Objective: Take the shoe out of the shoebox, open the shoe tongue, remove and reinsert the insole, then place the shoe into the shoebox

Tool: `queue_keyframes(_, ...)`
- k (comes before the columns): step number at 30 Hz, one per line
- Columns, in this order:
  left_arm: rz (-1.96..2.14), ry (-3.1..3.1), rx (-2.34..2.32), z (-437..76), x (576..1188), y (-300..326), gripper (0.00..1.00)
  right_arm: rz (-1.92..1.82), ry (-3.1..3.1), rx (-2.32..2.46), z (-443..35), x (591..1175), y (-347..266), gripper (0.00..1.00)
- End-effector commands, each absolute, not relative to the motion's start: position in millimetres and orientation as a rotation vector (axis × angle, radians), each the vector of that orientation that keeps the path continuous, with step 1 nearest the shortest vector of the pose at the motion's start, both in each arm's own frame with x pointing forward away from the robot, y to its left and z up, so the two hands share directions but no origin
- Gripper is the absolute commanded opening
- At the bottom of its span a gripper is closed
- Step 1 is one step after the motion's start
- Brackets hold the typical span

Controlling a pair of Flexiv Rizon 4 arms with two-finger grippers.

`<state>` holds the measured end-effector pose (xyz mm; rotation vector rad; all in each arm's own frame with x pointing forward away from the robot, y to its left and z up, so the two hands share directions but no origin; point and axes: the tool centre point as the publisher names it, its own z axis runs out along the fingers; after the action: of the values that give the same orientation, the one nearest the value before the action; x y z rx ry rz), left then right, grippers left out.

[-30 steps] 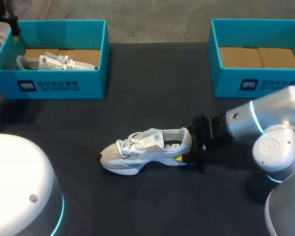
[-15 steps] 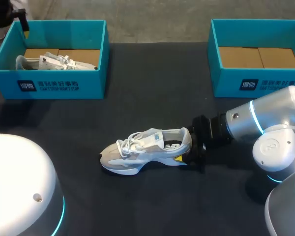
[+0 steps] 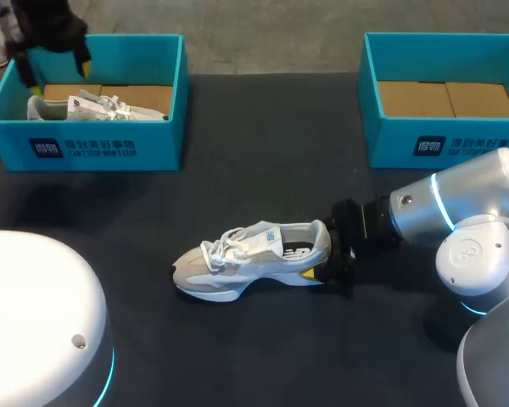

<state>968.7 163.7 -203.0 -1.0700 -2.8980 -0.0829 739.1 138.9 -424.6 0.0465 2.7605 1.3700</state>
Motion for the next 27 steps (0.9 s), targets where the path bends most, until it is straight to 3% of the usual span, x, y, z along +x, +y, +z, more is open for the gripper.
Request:
queue_keyframes(1,-0.074,-3.060,-0.390,-206,932,130,1.00,1.367,2.760,0.047,-428,737,142,0.00)
queue_keyframes(13,-0.030,-3.063,0.064,-216,837,59,1.00,1.367,2.760,0.047,-428,737,142,0.00)
queue_keyframes(27,0.004,-3.031,0.246,-242,770,-7,1.00,1.367,2.760,0.047,-428,737,142,0.00)
